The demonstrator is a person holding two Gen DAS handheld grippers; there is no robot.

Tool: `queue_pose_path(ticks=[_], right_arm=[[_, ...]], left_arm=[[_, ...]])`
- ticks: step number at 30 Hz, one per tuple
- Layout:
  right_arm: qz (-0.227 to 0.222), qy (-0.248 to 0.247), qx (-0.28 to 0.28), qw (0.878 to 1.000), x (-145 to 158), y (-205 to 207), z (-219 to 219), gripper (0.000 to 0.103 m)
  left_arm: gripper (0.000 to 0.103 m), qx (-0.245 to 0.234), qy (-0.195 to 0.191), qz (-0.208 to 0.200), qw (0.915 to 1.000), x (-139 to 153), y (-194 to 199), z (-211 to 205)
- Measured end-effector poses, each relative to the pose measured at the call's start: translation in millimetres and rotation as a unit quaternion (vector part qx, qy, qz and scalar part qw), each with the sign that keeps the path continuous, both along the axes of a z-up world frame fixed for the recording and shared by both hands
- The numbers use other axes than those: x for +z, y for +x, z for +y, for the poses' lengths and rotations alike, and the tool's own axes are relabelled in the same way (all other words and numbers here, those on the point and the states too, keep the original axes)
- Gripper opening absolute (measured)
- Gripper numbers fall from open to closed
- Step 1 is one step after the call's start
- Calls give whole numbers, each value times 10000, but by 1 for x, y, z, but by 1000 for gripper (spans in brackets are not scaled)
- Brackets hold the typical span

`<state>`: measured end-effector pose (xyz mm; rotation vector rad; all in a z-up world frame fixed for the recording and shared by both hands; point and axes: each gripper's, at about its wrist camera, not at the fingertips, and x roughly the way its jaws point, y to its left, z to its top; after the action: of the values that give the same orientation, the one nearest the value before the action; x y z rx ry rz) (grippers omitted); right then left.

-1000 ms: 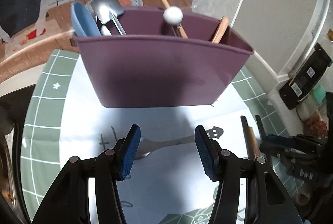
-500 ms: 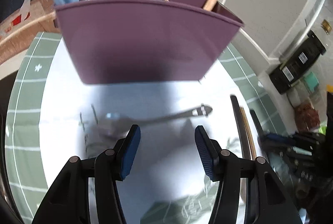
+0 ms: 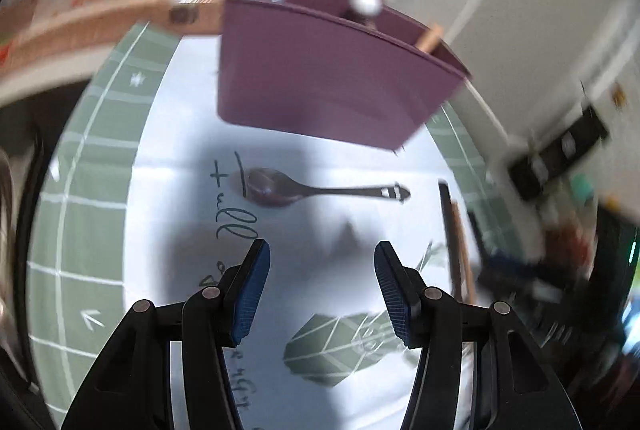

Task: Organize utensils
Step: 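Move both tools back toward the black-handled spoons and spatulas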

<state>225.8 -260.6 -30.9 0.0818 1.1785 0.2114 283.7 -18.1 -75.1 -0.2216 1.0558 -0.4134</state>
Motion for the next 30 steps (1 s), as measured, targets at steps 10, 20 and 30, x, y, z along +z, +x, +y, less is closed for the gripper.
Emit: queue_pose_path(ticks=[10, 20, 30], right_arm=[[-7, -43, -18, 10000, 1, 6, -8, 39], [-15, -80, -7, 10000, 3, -9, -12, 39], [-16, 74, -265, 9996, 7, -48, -23, 39]], left_arm=[[56, -327, -5, -68, 9994, -2, 27, -57], [56, -1436, 727, -115, 9869, -8, 27, -136], [56, -1470, 1601, -231, 9758, -13, 5, -164]])
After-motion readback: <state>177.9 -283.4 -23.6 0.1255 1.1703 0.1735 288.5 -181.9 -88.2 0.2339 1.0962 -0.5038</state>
